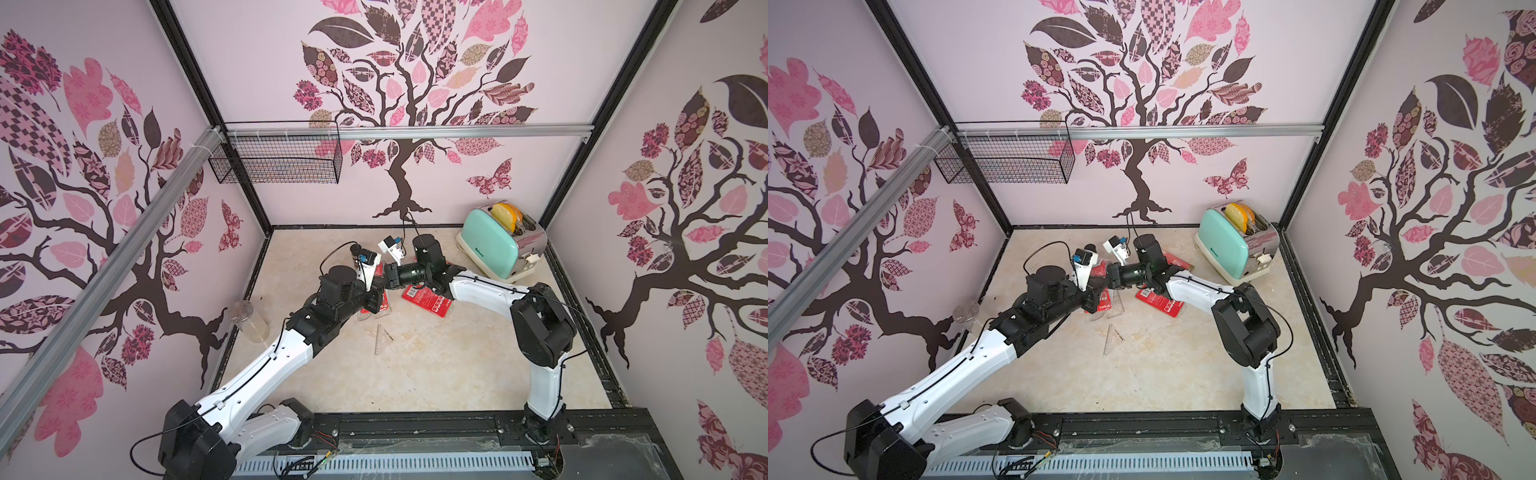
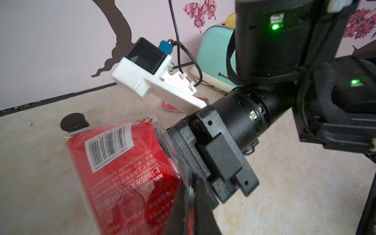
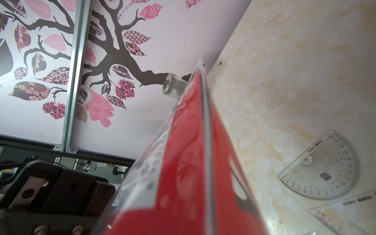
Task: Open the ruler set and take out the ruler
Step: Take out the ruler from the ruler set bag.
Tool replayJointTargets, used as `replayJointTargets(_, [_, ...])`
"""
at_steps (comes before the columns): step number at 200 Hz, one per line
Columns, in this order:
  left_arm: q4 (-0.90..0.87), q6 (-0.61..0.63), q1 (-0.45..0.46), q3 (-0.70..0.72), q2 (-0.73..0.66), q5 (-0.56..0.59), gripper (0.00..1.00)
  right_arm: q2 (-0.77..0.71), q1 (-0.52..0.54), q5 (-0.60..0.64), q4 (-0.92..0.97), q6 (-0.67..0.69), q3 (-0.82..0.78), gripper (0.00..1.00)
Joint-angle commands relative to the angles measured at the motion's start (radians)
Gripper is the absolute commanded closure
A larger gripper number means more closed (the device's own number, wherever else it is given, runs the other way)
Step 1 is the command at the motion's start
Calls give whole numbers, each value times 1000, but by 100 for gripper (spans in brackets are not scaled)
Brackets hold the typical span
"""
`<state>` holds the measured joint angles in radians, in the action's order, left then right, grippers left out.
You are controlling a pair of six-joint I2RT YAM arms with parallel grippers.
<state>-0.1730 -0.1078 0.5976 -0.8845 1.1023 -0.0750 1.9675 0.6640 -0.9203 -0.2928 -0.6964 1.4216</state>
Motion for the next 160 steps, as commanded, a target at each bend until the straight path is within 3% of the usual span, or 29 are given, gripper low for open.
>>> replayJointTargets(1, [80,25,44,-40,-13,-138,100,40,33,-20,21,15,66,75])
replayJointTargets(85, [77,43,45,-24,-71,-181,100,75,40,-88,27,28,120,83])
replayJointTargets(160, [56,68,46,10,-84,-42,100,-1,18,-59,-15,7,26,100])
